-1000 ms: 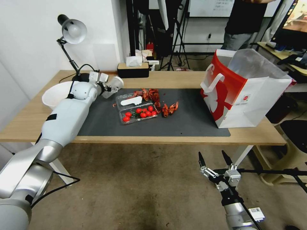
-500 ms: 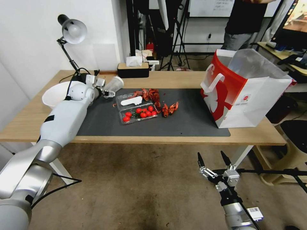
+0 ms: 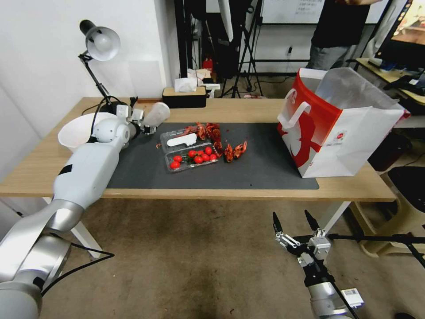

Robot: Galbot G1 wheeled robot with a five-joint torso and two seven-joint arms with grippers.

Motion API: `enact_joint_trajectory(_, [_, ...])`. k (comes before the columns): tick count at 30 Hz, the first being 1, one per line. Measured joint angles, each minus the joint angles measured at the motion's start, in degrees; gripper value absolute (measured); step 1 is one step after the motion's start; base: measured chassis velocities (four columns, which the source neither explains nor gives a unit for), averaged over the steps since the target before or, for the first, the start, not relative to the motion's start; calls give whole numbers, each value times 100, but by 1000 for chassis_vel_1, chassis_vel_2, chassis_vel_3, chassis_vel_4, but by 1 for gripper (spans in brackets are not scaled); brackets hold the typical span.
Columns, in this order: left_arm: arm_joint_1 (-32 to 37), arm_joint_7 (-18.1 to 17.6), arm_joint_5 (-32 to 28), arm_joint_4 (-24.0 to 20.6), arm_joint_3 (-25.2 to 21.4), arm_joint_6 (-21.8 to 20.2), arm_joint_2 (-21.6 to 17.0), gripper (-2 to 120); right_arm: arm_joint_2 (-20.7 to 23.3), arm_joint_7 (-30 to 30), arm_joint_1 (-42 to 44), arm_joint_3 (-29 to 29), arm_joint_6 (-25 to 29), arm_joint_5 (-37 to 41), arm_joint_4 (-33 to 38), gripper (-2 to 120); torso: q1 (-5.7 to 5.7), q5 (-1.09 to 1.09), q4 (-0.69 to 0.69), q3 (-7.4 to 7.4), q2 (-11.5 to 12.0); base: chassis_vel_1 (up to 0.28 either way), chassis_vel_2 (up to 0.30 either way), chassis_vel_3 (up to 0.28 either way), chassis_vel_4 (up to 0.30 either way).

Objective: Pick up the trash from the table and place it into the takeout bag.

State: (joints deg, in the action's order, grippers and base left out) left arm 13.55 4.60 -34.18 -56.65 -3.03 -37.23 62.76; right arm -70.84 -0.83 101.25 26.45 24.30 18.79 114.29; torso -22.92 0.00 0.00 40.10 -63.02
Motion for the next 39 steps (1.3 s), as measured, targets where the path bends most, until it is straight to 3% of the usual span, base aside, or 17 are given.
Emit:
enact_joint_trajectory(9, [278, -17, -353, -688, -168, 351, -268, 52, -37, 2, 1, -80, -8, -73, 25, 100, 0, -1, 1, 0, 0, 0, 0, 0, 0])
enact_joint_trajectory(12, [389, 475, -920, -1193, -178, 1034, -375, 52, -42, 2, 1, -98, -22, -111, 54, 100, 0, -1, 1, 0, 0, 0, 0, 0, 0])
enact_joint_trajectory(16, [385, 897, -1111, -1548, -120, 1385, -373, 52, -59, 1, 10, -100, -26, -141, 70, 100, 1, 2, 0, 0, 0, 0, 0, 0, 0])
enact_joint_trajectory(18, [219, 1367, -1239, -1839, 67, 1767, -272, 52, -86, -3, 41, -94, -29, -175, 112, 100, 0, 1, 1, 0, 0, 0, 0, 0, 0])
enact_joint_trajectory(20, [-94, 1582, -1288, -2055, 391, 1885, -82, 52, -107, -6, 92, -46, -30, -190, 148, 100, 1, 1, -1, 0, 0, 0, 0, 0, 0])
enact_joint_trajectory(33, [-1231, 1581, -1171, -2093, 1443, 1857, 850, 52, -255, 2, 181, 85, 34, -197, 159, 100, 0, 2, 0, 0, 0, 0, 0, 0, 0])
enact_joint_trajectory(39, [-1612, 1506, -633, -1900, 1975, 1859, 1225, 52, -312, 10, 185, 104, 61, -206, 138, 100, 0, 1, 0, 1, 0, 0, 0, 0, 0])
